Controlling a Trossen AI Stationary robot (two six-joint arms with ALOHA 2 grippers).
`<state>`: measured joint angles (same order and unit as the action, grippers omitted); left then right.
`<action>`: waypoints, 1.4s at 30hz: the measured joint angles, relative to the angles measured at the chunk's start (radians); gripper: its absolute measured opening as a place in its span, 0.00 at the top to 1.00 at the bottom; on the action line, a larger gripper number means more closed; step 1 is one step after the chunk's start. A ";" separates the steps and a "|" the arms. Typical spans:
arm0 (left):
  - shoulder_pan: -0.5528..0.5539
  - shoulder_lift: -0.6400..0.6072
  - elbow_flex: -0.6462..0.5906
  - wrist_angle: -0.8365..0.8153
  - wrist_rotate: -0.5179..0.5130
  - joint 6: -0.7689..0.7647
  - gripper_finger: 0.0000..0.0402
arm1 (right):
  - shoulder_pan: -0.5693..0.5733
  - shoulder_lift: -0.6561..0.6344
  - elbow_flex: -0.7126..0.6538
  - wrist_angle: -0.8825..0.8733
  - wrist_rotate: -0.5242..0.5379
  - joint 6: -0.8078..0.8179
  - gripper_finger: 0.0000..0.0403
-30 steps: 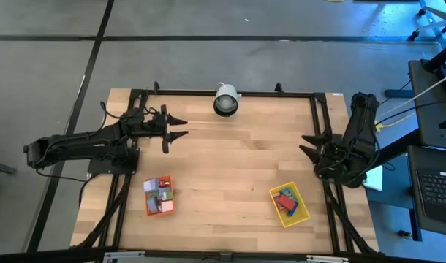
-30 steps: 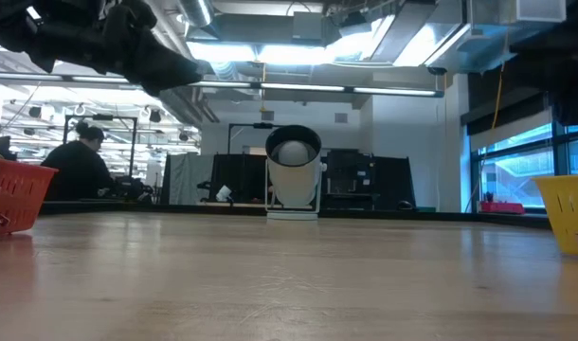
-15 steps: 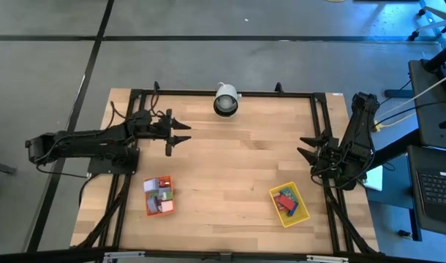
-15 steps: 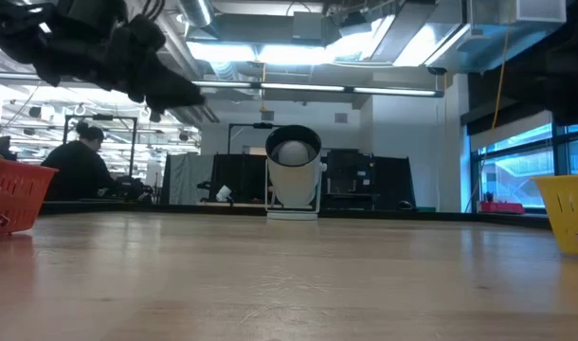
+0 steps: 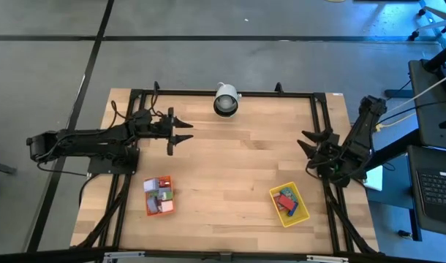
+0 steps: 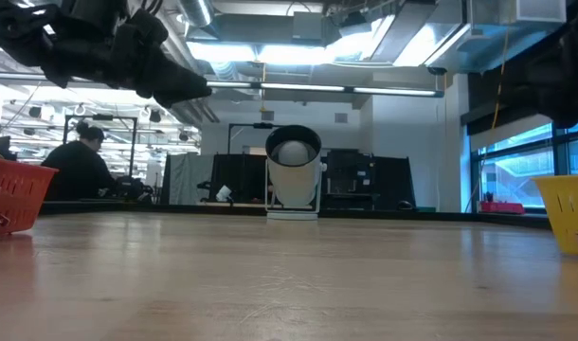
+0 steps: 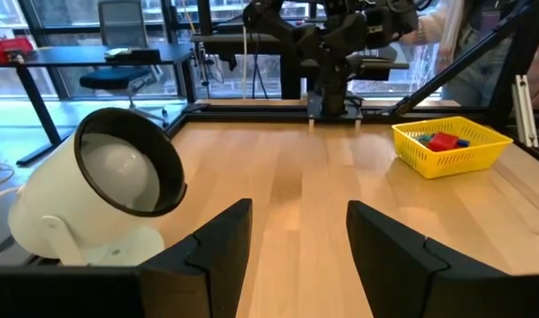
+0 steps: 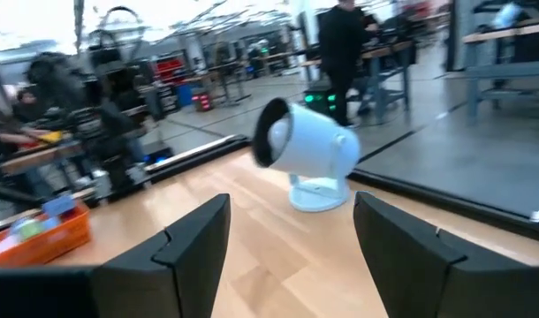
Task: Pick & Place Office items
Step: Return to Home Position
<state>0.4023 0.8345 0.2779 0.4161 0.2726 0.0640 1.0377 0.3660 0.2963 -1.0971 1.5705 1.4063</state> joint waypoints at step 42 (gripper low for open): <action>0.053 0.322 0.001 0.371 0.140 -0.024 0.55 | -0.817 -0.013 0.006 0.031 0.001 -0.106 0.40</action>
<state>0.4556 1.1568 0.2794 0.7866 0.4125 0.0397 0.2206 0.3527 0.3019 -1.0662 1.5710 1.3005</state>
